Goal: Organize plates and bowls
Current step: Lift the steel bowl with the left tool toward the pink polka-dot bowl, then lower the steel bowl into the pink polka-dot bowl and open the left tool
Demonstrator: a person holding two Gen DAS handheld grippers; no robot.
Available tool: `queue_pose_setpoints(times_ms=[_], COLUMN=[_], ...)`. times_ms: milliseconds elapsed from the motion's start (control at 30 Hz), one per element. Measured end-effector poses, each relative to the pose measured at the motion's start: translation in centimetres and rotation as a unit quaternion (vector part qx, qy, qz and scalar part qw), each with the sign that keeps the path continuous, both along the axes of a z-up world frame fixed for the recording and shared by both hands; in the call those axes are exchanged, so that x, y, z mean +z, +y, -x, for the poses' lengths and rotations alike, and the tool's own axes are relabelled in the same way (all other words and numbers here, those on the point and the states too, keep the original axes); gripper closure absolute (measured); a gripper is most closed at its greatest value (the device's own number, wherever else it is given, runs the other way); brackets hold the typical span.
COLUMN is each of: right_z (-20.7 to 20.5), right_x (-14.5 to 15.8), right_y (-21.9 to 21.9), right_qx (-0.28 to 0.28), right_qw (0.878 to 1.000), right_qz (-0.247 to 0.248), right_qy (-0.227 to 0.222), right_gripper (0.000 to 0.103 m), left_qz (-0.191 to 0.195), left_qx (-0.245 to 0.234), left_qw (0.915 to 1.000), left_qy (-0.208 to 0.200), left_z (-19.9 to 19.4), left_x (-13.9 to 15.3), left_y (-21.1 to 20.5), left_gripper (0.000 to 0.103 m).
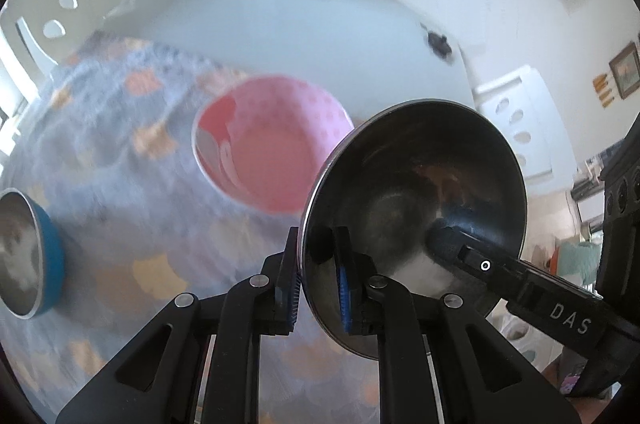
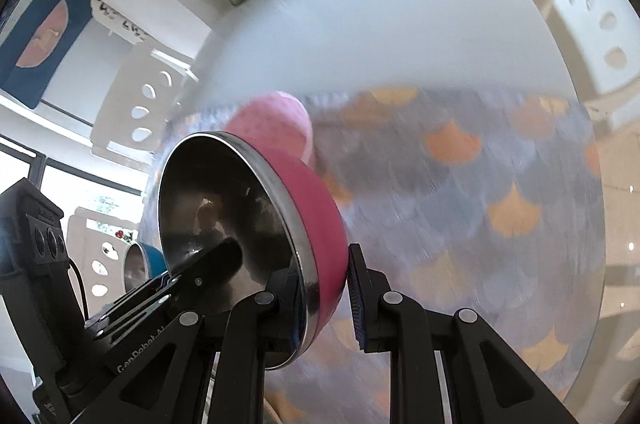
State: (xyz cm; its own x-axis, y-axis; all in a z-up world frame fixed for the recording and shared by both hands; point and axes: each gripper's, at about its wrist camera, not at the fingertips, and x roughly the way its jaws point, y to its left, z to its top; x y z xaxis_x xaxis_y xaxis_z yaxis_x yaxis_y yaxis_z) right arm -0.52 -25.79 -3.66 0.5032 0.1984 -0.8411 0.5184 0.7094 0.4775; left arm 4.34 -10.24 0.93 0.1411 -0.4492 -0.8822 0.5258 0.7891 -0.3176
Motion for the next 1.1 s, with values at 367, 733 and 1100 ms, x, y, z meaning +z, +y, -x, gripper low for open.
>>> queue_pose_setpoints(times_ms=[367,733,1100], right_z=[-6.3,-9.8,-10.7], right_x=[3.6,-0.7,-4.8], right_y=[-0.1,0.0,-0.7], right_qx=[0.013,0.015,0.002], right_qw=[0.999,1.0,1.0], right_qz=[0.023,0.003,-0.012], right_qy=[-0.042,-0.017,0.02], right_gripper=[0.085,0.085,0.085], left_qz=[0.016,-0.018,-0.053], left_qx=[0.034,0.018,-0.003], left_qw=[0.9989,0.9996,0.9985], left_qy=[-0.029,-0.009,-0.01], left_z=[-5.0,-8.2,-8.5], left_x=[1.9,-2.4,-5.1], left_y=[-0.1,-1.4,-2.6], left_gripper=[0.089,0.089,0.089])
